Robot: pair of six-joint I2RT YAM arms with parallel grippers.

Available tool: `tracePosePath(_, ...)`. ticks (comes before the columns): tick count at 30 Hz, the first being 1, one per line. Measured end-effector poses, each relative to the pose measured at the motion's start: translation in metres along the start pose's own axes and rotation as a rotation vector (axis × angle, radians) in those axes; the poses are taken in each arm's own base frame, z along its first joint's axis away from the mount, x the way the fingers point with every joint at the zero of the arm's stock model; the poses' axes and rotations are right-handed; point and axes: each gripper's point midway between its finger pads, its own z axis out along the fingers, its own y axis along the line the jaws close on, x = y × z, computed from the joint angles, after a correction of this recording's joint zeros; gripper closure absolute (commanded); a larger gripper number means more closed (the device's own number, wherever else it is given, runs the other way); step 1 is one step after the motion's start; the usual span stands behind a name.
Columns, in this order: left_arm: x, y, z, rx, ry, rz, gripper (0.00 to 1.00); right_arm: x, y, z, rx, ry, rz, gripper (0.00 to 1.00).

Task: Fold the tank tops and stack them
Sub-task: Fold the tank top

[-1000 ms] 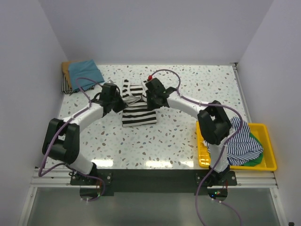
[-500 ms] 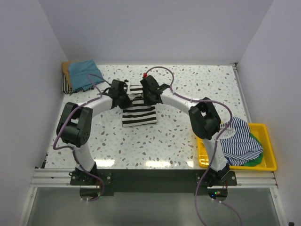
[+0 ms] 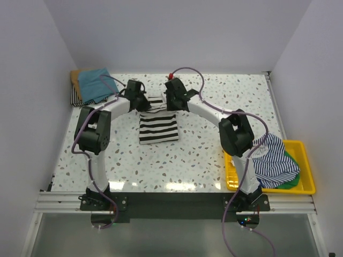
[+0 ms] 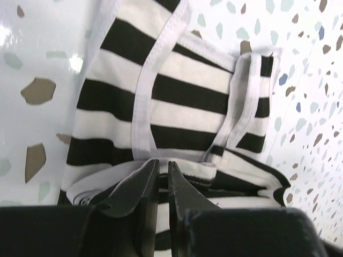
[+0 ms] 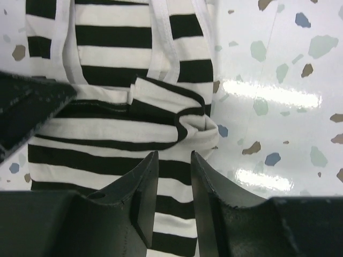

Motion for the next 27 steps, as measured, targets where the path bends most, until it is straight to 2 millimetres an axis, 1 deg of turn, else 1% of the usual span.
tracePosePath(5,-0.017,-0.002,0.011,0.014,-0.019,-0.007,0.74,0.021,-0.003,-0.006,-0.009,0.031,-0.012,0.66)
tracePosePath(7,-0.028,-0.007,0.010,0.033,-0.035,-0.001,0.72,0.030,-0.002,-0.004,-0.017,0.048,-0.017,0.65)
tracePosePath(9,-0.043,-0.015,0.006,0.055,-0.063,0.005,0.71,0.034,-0.002,-0.004,-0.017,0.057,-0.021,0.65)
tracePosePath(12,-0.063,-0.025,-0.002,0.079,-0.110,0.018,0.71,0.026,0.000,-0.004,-0.019,0.043,-0.020,0.64)
tracePosePath(13,-0.065,-0.026,-0.006,0.079,-0.116,0.019,0.72,0.019,0.002,-0.004,-0.023,0.028,-0.016,0.64)
tracePosePath(15,-0.069,-0.026,-0.019,0.077,-0.139,0.018,0.78,0.008,0.007,-0.001,-0.034,0.006,-0.008,0.63)
tracePosePath(16,-0.069,-0.025,-0.027,0.079,-0.148,0.018,0.82,0.000,0.011,0.001,-0.041,-0.010,0.000,0.63)
tracePosePath(17,-0.066,-0.023,-0.037,0.078,-0.152,0.016,0.84,-0.004,0.012,0.003,-0.044,-0.016,0.003,0.64)
tracePosePath(19,-0.060,-0.019,-0.057,0.090,-0.164,0.016,0.87,-0.014,0.015,0.009,-0.050,-0.032,0.011,0.64)
tracePosePath(21,-0.050,-0.012,-0.075,0.100,-0.167,0.014,0.89,-0.020,0.017,0.017,-0.056,-0.041,0.020,0.64)
tracePosePath(24,-0.030,0.002,-0.090,0.105,-0.155,0.012,0.90,-0.017,0.016,0.031,-0.059,-0.027,0.034,0.64)
tracePosePath(27,-0.003,0.016,-0.090,0.095,-0.117,0.022,0.90,-0.007,0.009,0.047,-0.051,-0.001,0.052,0.64)
